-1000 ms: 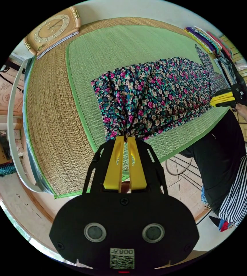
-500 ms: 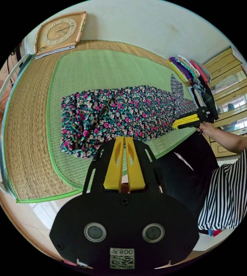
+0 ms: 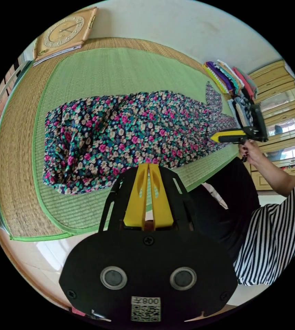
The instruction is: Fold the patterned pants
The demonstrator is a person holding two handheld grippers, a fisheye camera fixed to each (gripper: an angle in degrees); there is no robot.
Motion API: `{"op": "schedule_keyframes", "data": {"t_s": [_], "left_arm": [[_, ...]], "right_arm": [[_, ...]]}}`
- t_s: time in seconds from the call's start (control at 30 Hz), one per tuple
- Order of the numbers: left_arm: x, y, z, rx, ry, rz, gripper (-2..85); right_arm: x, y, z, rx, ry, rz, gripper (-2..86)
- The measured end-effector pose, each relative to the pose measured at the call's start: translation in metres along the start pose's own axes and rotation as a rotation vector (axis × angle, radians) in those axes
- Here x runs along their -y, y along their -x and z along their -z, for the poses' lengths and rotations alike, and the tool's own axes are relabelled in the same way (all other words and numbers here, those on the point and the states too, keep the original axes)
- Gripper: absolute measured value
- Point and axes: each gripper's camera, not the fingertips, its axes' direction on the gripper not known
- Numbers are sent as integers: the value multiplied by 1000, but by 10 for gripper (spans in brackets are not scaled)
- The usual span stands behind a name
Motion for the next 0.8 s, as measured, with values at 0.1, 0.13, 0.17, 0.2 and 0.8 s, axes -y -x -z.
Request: {"op": "schedule_keyframes", "data": {"t_s": [0.1, 0.13, 0.17, 0.2, 0.8], "left_arm": [[10, -17, -20, -115, -58, -47, 12], [17, -26, -31, -163, -66, -74, 19], [26, -36, -45, -207, -65, -100, 26], [31, -41, -52, -223, -64, -113, 29], [123, -103, -220, -170, 115, -273, 65]], "right_arm": [[1, -4, -2, 23, 12, -2, 2], [2, -6, 1, 35, 9, -5, 2], [2, -7, 6, 47, 3, -9, 3], [1, -8, 9, 49, -3, -9, 3], [93, -144, 140, -161, -51, -339, 75]]}}
